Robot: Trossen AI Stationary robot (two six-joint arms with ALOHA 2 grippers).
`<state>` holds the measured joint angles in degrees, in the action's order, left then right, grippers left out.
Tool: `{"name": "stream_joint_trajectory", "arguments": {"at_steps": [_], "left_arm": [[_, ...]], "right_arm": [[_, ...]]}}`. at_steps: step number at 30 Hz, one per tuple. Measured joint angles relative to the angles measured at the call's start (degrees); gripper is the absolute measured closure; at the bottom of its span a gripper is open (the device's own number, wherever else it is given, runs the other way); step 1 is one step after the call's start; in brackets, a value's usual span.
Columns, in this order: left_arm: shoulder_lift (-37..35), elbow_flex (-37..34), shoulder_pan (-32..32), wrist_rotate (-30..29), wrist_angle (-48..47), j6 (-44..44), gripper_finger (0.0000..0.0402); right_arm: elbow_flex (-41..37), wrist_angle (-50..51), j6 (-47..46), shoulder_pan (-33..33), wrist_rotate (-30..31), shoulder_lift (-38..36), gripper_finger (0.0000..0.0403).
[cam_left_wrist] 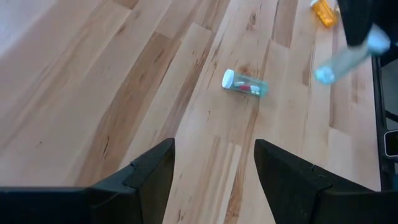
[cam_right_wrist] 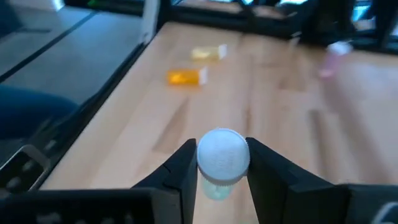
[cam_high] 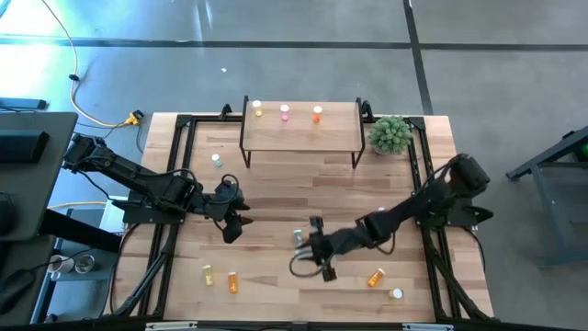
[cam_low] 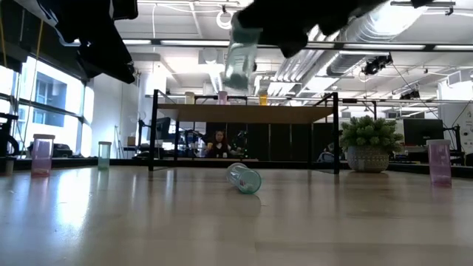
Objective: Pick and place medicine bottles onto shelf by color
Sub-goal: Put the bottom blue pill bottle on the shelf
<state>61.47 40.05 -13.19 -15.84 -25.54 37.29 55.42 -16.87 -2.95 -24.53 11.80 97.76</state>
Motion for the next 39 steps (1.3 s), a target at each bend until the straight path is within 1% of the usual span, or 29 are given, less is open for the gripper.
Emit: {"name": "stream_joint_trajectory", "arguments": {"at_steps": [3, 11, 19, 24, 29, 36, 39], "left_arm": [[0.0, 0.0, 0.0, 0.0, 0.0, -0.5, 0.0192], [0.0, 0.0, 0.0, 0.0, 0.0, -0.5, 0.0192], [0.0, 0.0, 0.0, 0.0, 0.0, -3.0, 0.0192], [0.0, 0.0, 0.0, -0.3, 0.0, -3.2, 0.0192], [0.0, 0.0, 0.0, -1.3, 0.0, -4.8, 0.0192], [0.0, 0.0, 0.0, -1.6, 0.1, -4.7, 0.0192], [0.0, 0.0, 0.0, -1.6, 0.1, -4.6, 0.0192]], "right_arm": [[0.0, 0.6, 0.5, 2.1, 1.1, -3.0, 0.0303], [0.0, 4.0, 8.1, 7.8, 5.2, -12.4, 0.0303], [0.0, 8.4, 12.3, 16.2, 12.2, -23.2, 0.0303], [0.0, 10.8, 14.0, 23.3, 13.2, -28.8, 0.0303], [0.0, 12.2, 14.0, 31.7, 14.0, -32.6, 0.0303], [0.0, 16.2, 14.0, 44.3, 14.0, -34.2, 0.0303], [0.0, 17.9, 13.2, 49.5, 11.2, -34.1, 0.0303]]}}
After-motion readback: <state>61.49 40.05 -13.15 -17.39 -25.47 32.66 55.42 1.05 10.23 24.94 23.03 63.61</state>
